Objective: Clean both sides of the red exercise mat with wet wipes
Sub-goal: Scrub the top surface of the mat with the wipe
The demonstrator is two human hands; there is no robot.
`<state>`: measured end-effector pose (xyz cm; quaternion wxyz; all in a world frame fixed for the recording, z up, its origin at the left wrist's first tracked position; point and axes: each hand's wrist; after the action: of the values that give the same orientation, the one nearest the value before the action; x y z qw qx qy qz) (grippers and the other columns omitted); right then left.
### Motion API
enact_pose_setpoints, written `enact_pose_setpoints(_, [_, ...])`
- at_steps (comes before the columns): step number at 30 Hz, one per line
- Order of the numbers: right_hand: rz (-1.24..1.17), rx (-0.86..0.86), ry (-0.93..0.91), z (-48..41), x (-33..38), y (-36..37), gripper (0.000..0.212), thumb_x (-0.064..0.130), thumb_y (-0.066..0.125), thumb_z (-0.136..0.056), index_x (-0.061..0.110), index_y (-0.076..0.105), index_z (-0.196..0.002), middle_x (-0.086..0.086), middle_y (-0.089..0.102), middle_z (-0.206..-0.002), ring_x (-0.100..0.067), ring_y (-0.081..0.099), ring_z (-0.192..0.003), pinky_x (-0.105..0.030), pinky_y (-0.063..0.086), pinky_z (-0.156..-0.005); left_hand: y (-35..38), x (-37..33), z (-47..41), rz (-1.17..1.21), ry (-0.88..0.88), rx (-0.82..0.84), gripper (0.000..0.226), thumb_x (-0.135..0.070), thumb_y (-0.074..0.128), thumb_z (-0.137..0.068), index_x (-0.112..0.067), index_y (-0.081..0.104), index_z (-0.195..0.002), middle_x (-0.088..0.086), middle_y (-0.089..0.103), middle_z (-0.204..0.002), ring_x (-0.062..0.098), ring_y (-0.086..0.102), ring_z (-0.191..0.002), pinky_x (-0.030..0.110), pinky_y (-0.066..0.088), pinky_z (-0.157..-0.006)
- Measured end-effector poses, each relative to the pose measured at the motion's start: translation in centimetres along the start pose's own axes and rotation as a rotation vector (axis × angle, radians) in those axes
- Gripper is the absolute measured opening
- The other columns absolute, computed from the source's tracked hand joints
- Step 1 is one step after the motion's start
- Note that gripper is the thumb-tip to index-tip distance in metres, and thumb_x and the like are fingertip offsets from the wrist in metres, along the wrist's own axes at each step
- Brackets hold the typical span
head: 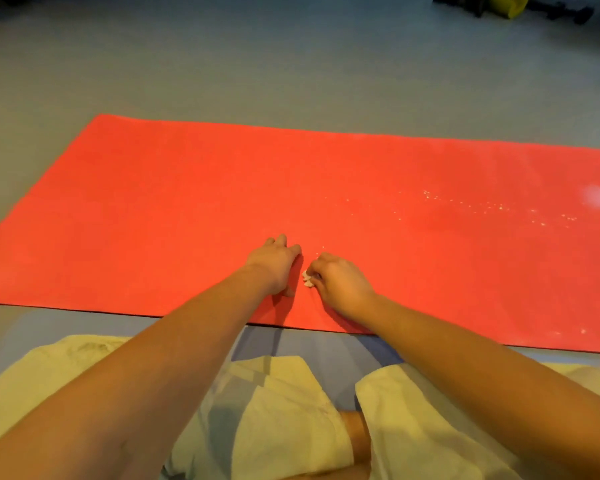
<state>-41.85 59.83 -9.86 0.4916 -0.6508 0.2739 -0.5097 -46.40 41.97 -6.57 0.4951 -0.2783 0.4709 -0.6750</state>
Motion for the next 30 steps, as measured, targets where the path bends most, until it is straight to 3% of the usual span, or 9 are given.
enact_pose_setpoints(3, [-0.005, -0.022, 0.020, -1.3, -0.3, -0.4, 0.014, 0.018, 0.060, -0.090, 0.018, 0.073, -0.097, -0.005, 0.061, -0.096, -0.030, 0.063, -0.091, -0.042, 0.050, -0.074, -0.5, -0.4, -0.6, -0.060, -0.003, -0.019, 0.113, -0.040, 0.098, -0.062, -0.025, 0.035, -0.154, 0.013, 0.028, -0.156, 0.032, 0.026, -0.148, 0.049, 0.046, -0.108])
enact_pose_setpoints(7, [0.012, -0.013, -0.120, 1.9, 0.0, 0.3, 0.015, 0.023, 0.057, -0.096, 0.016, 0.070, -0.093, -0.003, 0.058, -0.091, -0.026, 0.059, -0.086, -0.038, 0.047, -0.069, -1.0, -0.1, -1.8, -0.037, 0.001, 0.075, 0.135, -0.043, 0.100, -0.056, -0.025, 0.019, -0.164, 0.014, 0.007, -0.170, 0.031, 0.007, -0.159, 0.048, 0.034, -0.122])
enact_pose_setpoints(10, [0.039, 0.025, -0.279, 4.8, -0.2, 0.4, 0.018, 0.028, 0.053, -0.100, 0.017, 0.067, -0.095, 0.000, 0.054, -0.090, -0.020, 0.054, -0.081, -0.033, 0.044, -0.065, -1.7, 0.0, -2.4, -0.068, 0.003, 0.115, 0.144, -0.054, 0.101, -0.047, -0.026, 0.021, -0.163, 0.011, 0.016, -0.168, 0.032, 0.017, -0.156, 0.048, 0.037, -0.120])
enact_pose_setpoints(13, [0.068, 0.041, -0.310, 3.4, -0.8, 0.2, 0.014, 0.025, 0.054, -0.096, 0.019, 0.067, -0.095, 0.001, 0.054, -0.092, -0.022, 0.056, -0.084, -0.037, 0.047, -0.065, -2.2, 0.2, -2.6, -0.120, 0.028, 0.102, 0.144, -0.061, 0.099, -0.043, -0.026, 0.025, -0.161, 0.009, 0.027, -0.161, 0.034, 0.029, -0.148, 0.046, 0.041, -0.116])
enact_pose_setpoints(17, [0.103, -0.077, -0.151, -2.4, -1.9, -0.5, 0.012, 0.023, 0.057, -0.093, 0.021, 0.069, -0.091, 0.000, 0.057, -0.091, -0.026, 0.060, -0.089, -0.040, 0.050, -0.068, -2.5, 0.2, -2.6, -0.143, 0.046, 0.121, 0.138, -0.064, 0.097, -0.046, -0.026, 0.029, -0.160, 0.009, 0.034, -0.156, 0.034, 0.036, -0.142, 0.042, 0.041, -0.116])
enact_pose_setpoints(20, [0.091, -0.121, 0.029, -5.4, -2.2, -1.4, 0.013, 0.021, 0.058, -0.089, 0.022, 0.071, -0.090, 0.000, 0.059, -0.092, -0.028, 0.062, -0.090, -0.038, 0.048, -0.067, -3.4, 0.2, -3.0, -0.117, 0.048, 0.098, 0.116, -0.061, 0.095, -0.056, -0.029, 0.041, -0.154, 0.007, 0.041, -0.149, 0.033, 0.042, -0.136, 0.043, 0.044, -0.112])
enact_pose_setpoints(24, [0.086, -0.103, 0.006, -3.2, -0.8, -0.7, 0.013, 0.023, 0.057, -0.091, 0.021, 0.069, -0.093, -0.002, 0.057, -0.092, -0.029, 0.060, -0.088, -0.040, 0.048, -0.066, -3.8, 0.5, -3.9, -0.047, 0.039, 0.015, 0.096, -0.050, 0.097, -0.061, -0.030, 0.052, -0.144, 0.006, 0.047, -0.137, 0.032, 0.048, -0.129, 0.041, 0.049, -0.102])
enact_pose_setpoints(27, [0.087, -0.074, -0.134, 0.3, -0.4, -0.3, 0.013, 0.024, 0.056, -0.093, 0.021, 0.069, -0.095, -0.002, 0.055, -0.090, -0.027, 0.059, -0.084, -0.041, 0.049, -0.062, -3.3, 0.8, -4.4, -0.012, 0.023, -0.031, 0.112, -0.049, 0.100, -0.052, -0.031, 0.044, -0.147, 0.006, 0.042, -0.138, 0.031, 0.043, -0.134, 0.048, 0.050, -0.102])
enact_pose_setpoints(30, [0.123, -0.066, -0.172, -0.2, -1.0, -0.5, 0.011, 0.023, 0.060, -0.092, 0.021, 0.070, -0.094, -0.001, 0.054, -0.089, -0.026, 0.059, -0.083, -0.039, 0.047, -0.061, -3.1, 1.1, -5.0, -0.014, 0.019, -0.005, 0.134, -0.051, 0.100, -0.050, -0.032, 0.026, -0.160, 0.010, 0.024, -0.161, 0.032, 0.025, -0.151, 0.055, 0.039, -0.115])
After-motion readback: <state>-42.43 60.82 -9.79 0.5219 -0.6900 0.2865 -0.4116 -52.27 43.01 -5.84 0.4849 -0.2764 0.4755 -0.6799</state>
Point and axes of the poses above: each hand's wrist, its own z-axis away from the middle knuckle, its own y-axis out of the palm, x = y × z
